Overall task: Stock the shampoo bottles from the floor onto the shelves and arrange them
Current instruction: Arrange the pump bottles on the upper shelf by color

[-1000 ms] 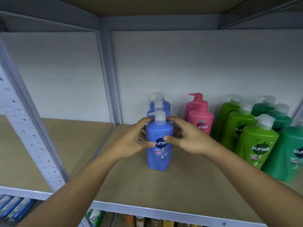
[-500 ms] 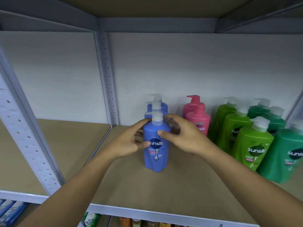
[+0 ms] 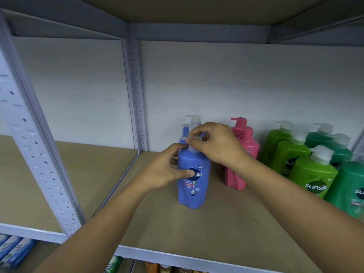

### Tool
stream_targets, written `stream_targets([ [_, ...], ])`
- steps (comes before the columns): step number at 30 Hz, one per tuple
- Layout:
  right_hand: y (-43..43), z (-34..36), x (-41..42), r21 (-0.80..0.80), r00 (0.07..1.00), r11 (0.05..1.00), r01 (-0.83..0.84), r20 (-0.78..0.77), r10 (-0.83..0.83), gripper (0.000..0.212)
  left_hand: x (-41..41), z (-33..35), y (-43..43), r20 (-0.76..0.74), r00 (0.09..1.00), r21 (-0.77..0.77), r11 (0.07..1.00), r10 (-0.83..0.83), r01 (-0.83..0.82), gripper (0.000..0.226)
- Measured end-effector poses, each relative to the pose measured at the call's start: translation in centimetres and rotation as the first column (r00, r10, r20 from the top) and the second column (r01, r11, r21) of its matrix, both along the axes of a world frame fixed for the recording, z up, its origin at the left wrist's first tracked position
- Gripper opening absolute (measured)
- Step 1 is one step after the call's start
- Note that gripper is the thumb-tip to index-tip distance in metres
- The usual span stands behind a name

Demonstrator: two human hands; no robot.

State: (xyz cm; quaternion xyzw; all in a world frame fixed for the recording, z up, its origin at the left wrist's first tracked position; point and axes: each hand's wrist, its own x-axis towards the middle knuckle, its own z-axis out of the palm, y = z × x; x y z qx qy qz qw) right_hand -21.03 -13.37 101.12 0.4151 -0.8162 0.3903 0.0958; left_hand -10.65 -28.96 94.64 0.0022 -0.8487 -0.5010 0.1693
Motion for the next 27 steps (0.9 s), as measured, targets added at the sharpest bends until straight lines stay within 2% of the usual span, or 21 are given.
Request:
stream_targets([
  [17, -0.67, -0.45, 0.60, -0.059, 0.998, 0.996, 0.059, -0.030, -0.061, 0.015, -0.18, -0.41, -0.24, -0.011, 1.000, 0.004, 1.000, -0.004, 0.004, 0.068],
  [27, -0.78, -0.54, 0.95, -0.075, 0.997, 0.995, 0.072, 0.008, -0.071, 0.017, 0.04, -0.42, 0.05, -0.016, 1.000, -0.011, 1.000, 0.005, -0.005, 0.068],
])
